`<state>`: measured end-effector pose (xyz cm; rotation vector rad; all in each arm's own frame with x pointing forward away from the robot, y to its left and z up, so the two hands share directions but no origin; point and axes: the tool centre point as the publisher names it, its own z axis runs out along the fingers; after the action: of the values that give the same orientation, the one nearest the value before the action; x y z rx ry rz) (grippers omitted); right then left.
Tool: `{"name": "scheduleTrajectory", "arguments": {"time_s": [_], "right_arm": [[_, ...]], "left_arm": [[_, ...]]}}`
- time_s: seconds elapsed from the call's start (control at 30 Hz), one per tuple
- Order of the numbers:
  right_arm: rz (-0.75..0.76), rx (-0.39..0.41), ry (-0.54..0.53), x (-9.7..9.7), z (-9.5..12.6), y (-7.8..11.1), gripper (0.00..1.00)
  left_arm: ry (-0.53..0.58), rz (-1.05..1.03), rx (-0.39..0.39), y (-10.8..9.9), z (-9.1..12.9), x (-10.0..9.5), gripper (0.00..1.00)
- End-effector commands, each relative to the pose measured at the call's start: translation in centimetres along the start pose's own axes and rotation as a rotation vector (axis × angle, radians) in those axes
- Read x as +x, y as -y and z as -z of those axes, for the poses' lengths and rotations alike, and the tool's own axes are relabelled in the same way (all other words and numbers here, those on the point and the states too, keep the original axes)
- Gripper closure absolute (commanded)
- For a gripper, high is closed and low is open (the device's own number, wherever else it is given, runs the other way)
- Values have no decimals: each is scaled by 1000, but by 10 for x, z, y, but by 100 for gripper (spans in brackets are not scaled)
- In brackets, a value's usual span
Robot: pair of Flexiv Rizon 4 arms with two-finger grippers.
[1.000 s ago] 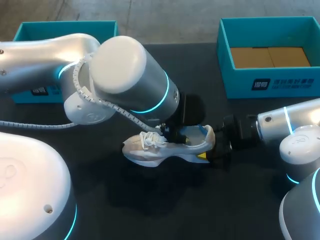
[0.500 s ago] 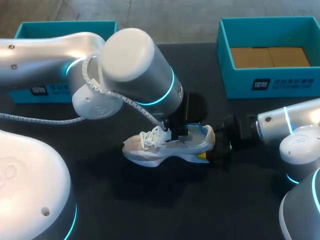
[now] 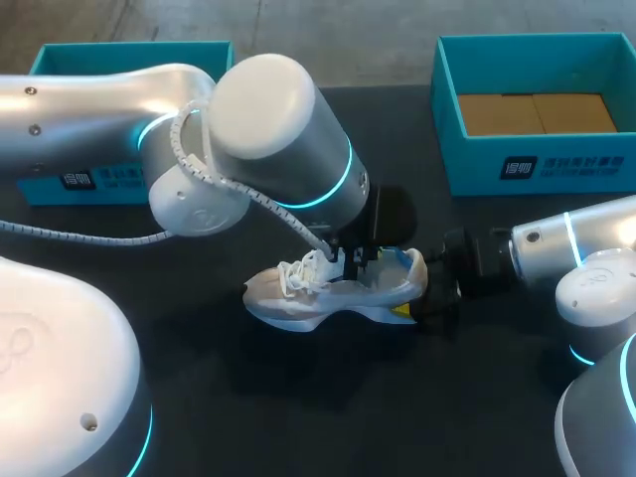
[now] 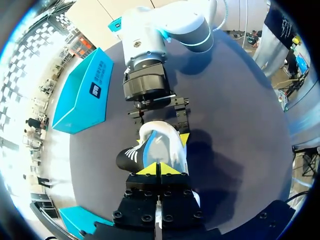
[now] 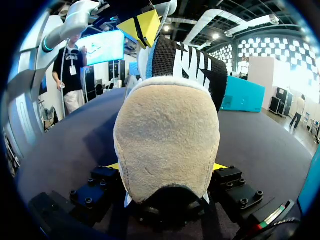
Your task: Take the shoe out of the shoebox, open the shoe tongue, remove and reinsert the insole, then place the shoe into the shoebox
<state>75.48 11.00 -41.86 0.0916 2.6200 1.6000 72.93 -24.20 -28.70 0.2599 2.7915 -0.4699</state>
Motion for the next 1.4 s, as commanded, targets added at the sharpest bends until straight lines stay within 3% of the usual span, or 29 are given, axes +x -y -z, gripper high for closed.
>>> {"name": "scheduleTrajectory", "arguments": {"time_s": [0.03, 0.3, 0.53, 0.93, 1.4], "right_arm": [[0, 3, 1, 0, -2, 0, 100], [0, 3, 1, 0, -2, 0, 100], [0, 3, 1, 0, -2, 0, 100], [0, 3, 1, 0, -2, 0, 100], [0, 3, 1, 0, -2, 0, 100]], "left_arm": [[8, -17, -17, -1, 13, 6, 100], [24, -56, -47, 2, 35, 12, 100], [66, -57, -53, 1, 52, 6, 100], [141, -51, -16, -1, 86, -4, 100], [217, -64, 38, 0, 110, 1, 100]]}}
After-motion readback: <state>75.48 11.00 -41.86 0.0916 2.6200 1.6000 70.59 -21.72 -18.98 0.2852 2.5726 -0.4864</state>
